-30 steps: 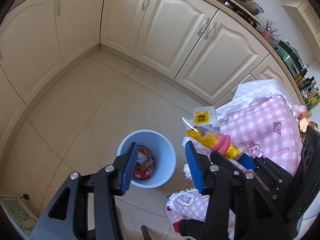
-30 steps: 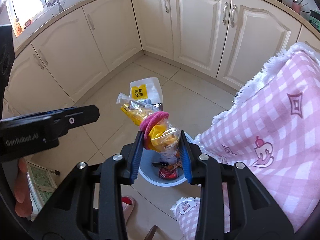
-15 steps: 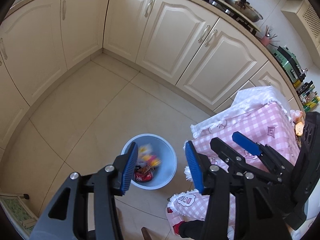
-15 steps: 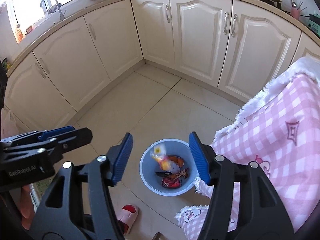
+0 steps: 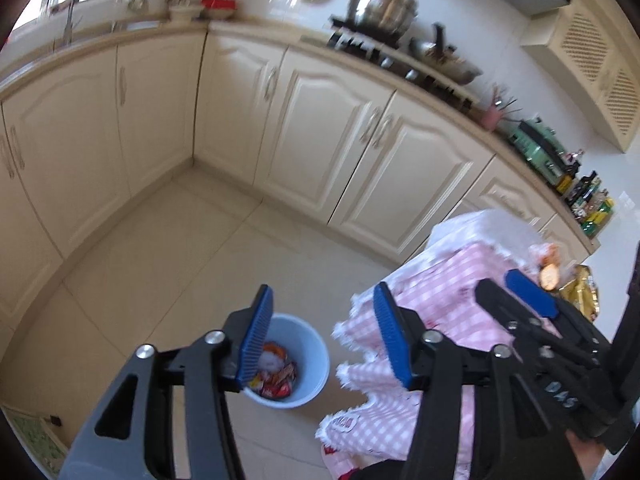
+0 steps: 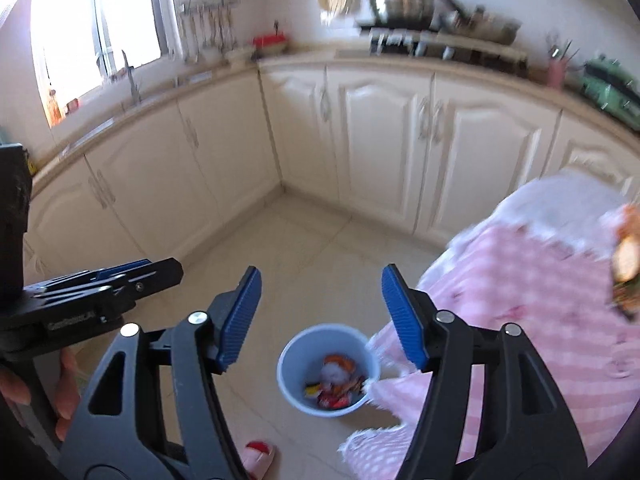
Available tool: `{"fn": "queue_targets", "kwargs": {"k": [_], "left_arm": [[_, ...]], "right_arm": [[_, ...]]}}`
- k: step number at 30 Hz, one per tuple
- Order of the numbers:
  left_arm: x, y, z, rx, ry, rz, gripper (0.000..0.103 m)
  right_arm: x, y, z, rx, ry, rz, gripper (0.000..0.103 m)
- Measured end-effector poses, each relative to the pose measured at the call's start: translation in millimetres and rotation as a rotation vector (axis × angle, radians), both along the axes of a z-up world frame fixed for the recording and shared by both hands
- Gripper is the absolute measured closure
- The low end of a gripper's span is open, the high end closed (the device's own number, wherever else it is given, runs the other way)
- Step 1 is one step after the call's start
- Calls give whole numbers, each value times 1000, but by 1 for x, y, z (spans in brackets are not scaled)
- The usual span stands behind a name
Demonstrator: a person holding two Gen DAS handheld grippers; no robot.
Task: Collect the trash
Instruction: 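Move both grippers back to the snack pile on the table, then grasp the dark snack packet with the left gripper while the right gripper grasps the leafy orange peel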
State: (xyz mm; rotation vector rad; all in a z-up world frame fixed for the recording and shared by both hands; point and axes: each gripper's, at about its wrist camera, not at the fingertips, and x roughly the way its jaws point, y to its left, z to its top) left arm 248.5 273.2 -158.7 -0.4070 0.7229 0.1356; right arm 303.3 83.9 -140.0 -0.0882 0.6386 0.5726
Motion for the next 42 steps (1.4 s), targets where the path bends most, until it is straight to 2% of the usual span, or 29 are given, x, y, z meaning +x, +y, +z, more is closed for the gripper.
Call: {"fn": "queue_targets", "kwargs": {"k": [3,8,12,14,16,19,24,30,32,33,34,35,36,39,42], "left_arm": [[2,-31,25,26,-53,-46,43],[29,-113,51,69,-90,-177,36],[61,-189,52,82,-82,-310,35],[74,-222,47,91,-66,-364,35],[91,-259,40,114,-42,-422,35],[106,-293,29,137,-19,-459,35],[125,-312,13,166,16,-464,35],[148,-299,2,184,52,-420,35],[156,-291,-1,171,65,-406,35],[160,-288,-2,164,71,-400,35],[163,-288,-2,160,73,-396,35],[166,-288,-3,157,74,-397,35],[168,-289,-5,153,76,-400,35],[174,-298,-9,141,80,-421,35],[181,-317,-16,144,84,-461,35]], "right_arm": [[-7,-47,27,24,-57,-62,39],[-7,-135,47,41,-100,-197,36],[-3,-206,44,26,-100,-312,35],[1,-246,37,29,-70,-376,35],[6,-273,30,35,-45,-414,35],[21,-301,17,33,-2,-445,35],[63,-304,-3,11,60,-401,35],[116,-273,-23,-25,101,-315,36],[126,-265,-29,-49,110,-296,48],[131,-262,-32,-63,120,-289,66],[139,-258,-39,-95,145,-287,72],[141,-258,-42,-102,155,-287,73],[143,-259,-46,-107,162,-285,88],[134,-267,-45,-89,160,-281,89],[111,-285,-30,-66,100,-309,89]]}}
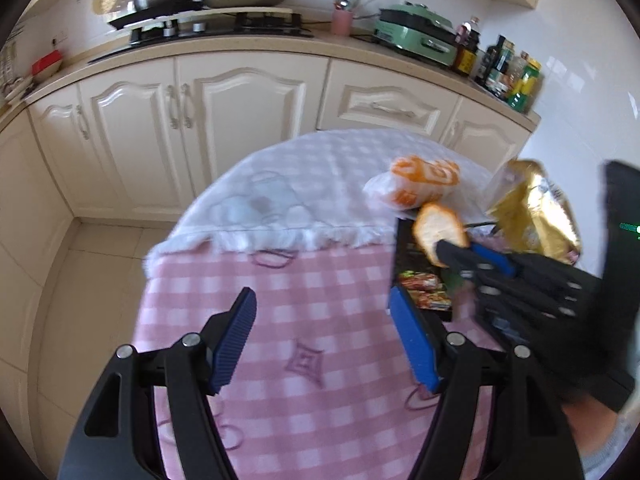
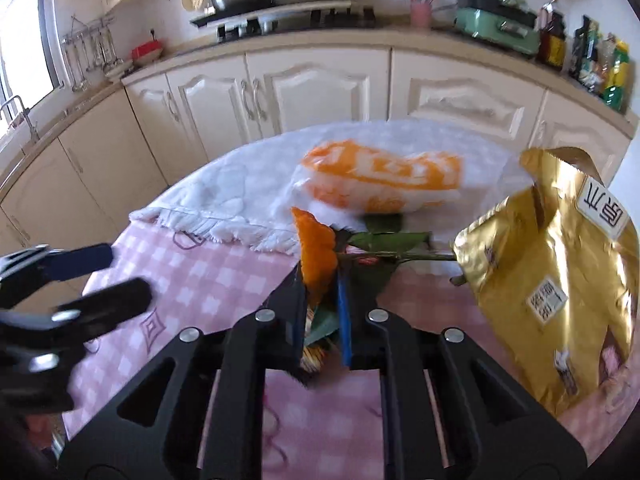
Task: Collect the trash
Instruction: 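Grasp the dark snack packet with the left gripper while the right gripper grasps the leafy orange peel, then carry the dark packet and leafy peel over the blue bin with both grippers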
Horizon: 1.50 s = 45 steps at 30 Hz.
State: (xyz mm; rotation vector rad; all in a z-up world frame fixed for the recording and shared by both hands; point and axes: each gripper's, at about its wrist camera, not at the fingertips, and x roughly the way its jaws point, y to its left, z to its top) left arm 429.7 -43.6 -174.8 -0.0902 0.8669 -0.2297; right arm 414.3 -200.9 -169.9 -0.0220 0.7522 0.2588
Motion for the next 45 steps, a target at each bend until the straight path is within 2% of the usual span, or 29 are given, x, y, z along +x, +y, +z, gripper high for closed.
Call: {"fn": "queue_targets", "kwargs": {"k": [6,11,12,13,15,16,20,23,29,33,38,45], "left_arm": [[16,-51,-13,4,23,-93,35],[34,-92,-23,64,34,-133,35],[39,-97,-26,66,46,-130,38],[42,-100,-28,72,50,-122,56],[41,-104,-29,115,43,-115,62],[39,-103,-29,111,46,-125,76],[27,-93,-25,99,59,-145,82],[12,-78,-20,79,50,-133,83],[-32,-32,9,3,-11,-86,83],[-64,17,27,-23,-60,-19,83],[-107,98,36,-20,-94,91,83],[-156,218,20,-2,-75,284,83]], "right_arm": [[-39,-46,26,152,-71,-19,89],[-48,-61,34,180,-94,-23,89],[-48,-61,34,183,-90,-25,89],[-48,-62,32,190,-84,-25,89],[-46,-62,30,192,-74,-28,89],[-46,-61,28,194,-69,-25,89],[-44,-53,24,194,-56,-15,89],[-46,-43,26,190,-51,-1,89],[-63,-5,43,178,-76,58,89],[-79,33,57,171,-97,118,89],[-101,104,64,169,-95,232,89],[-127,226,48,158,-34,423,89]]}}
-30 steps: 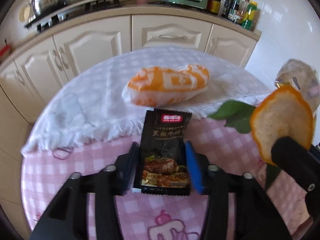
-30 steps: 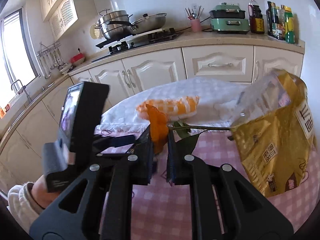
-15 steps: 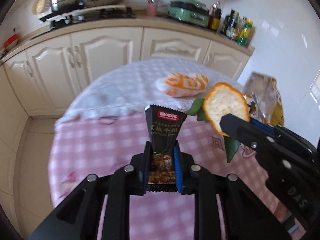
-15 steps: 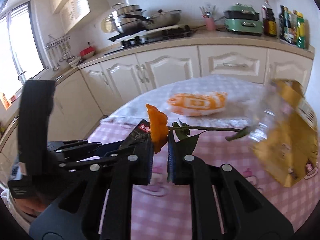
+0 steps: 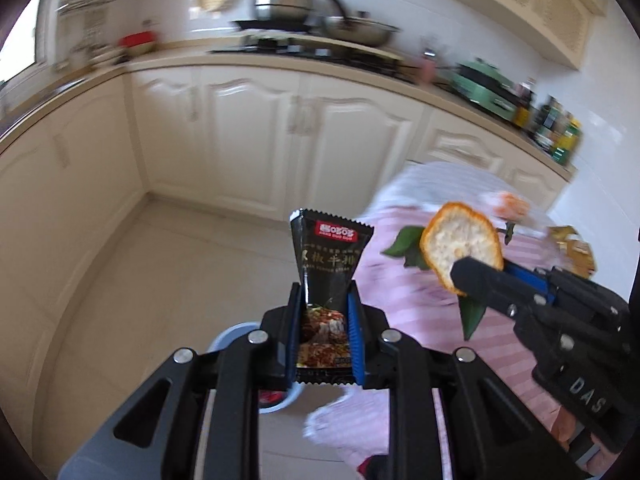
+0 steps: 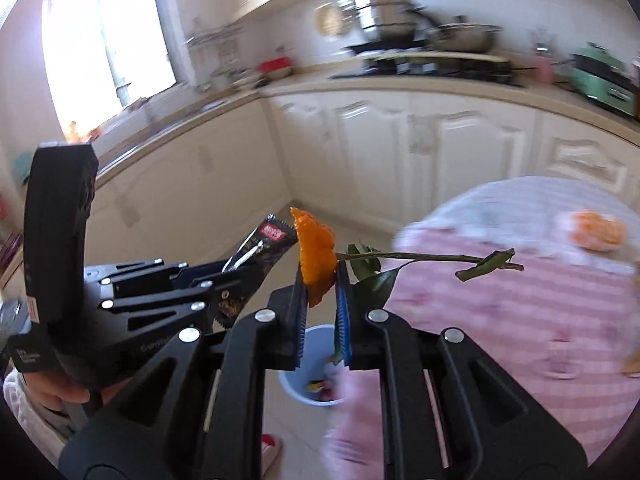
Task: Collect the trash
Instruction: 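Carry the dark packet and leafy peel over the blue bin with both grippers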
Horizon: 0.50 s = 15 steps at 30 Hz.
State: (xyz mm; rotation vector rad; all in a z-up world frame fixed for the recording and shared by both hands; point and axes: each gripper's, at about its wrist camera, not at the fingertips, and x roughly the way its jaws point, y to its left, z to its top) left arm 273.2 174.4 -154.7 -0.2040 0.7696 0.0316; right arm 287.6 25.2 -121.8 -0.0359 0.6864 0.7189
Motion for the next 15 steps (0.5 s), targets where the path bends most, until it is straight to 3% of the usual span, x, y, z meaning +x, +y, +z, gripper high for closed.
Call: {"fn": "queue_targets", "kwargs": {"k": [6,9,15], "left_arm": [[-21,78,-35,-5,60,131,83],[-23,105,-59,-42,103,164,83],[-10,126,-104,-93,178,167,83]], "right_arm": [[-5,82,-40,-59,70,111,89],[3,113,-75,-115,137,139,89],[30,140,-122,-193,205,107,88]]}}
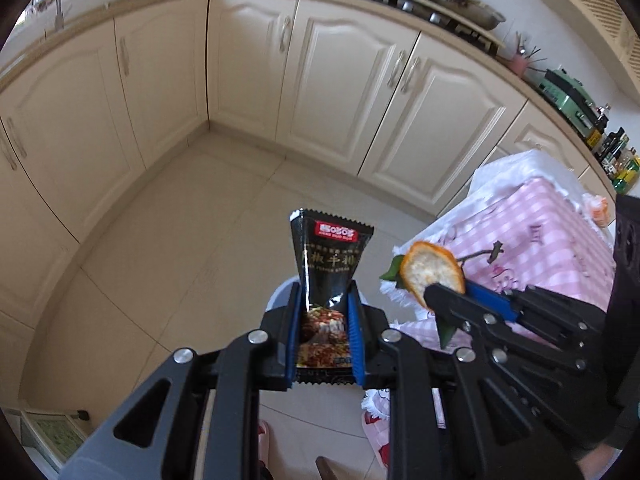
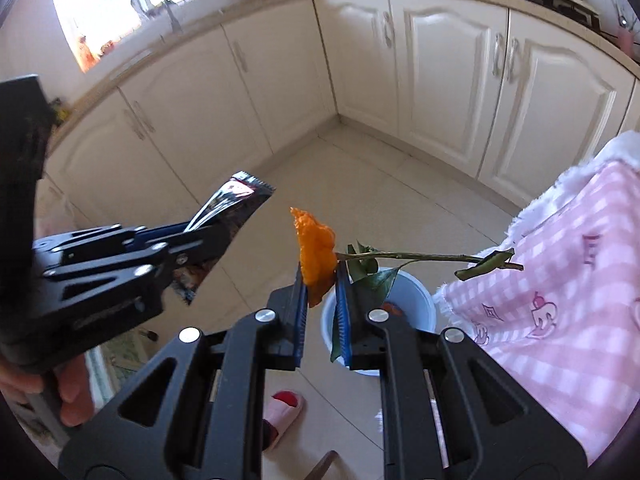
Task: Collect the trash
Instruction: 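Carry the dark packet and leafy peel over the blue bin with both grippers, then open the left gripper to drop the packet while the right gripper drops the peel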
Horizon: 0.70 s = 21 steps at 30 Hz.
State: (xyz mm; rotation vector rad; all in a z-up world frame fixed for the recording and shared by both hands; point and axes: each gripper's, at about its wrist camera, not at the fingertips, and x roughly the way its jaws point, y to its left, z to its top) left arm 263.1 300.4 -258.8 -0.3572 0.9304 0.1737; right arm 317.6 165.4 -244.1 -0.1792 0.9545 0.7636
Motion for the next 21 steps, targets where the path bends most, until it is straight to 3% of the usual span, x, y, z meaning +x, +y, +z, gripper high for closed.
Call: {"fn": "queue_targets", "kwargs": {"k": [3,5,7,14,18,21], "left_arm": [[13,-3,-15,-18,22,-8,83],[19,-5,-23,-28,31,-13,83],[26,-5,-31,-34,40,-18,83],[45,-11,-42,-39,55,-36,83],[55,-18,-46,-43,67,-53,83],[62,-25,-46,-50,73,-67,82]], "right_arm": [[15,7,-19,-48,25,-16,88],[22,8,-25,-66,29,-21,82],[27,5,-27,-64,20,-29,55],[33,-12,-6,-42,-96,-122,55],[34,-20,11,-42,-191,-163,48],[35,-23,13,-43,-209,-174,48]]}}
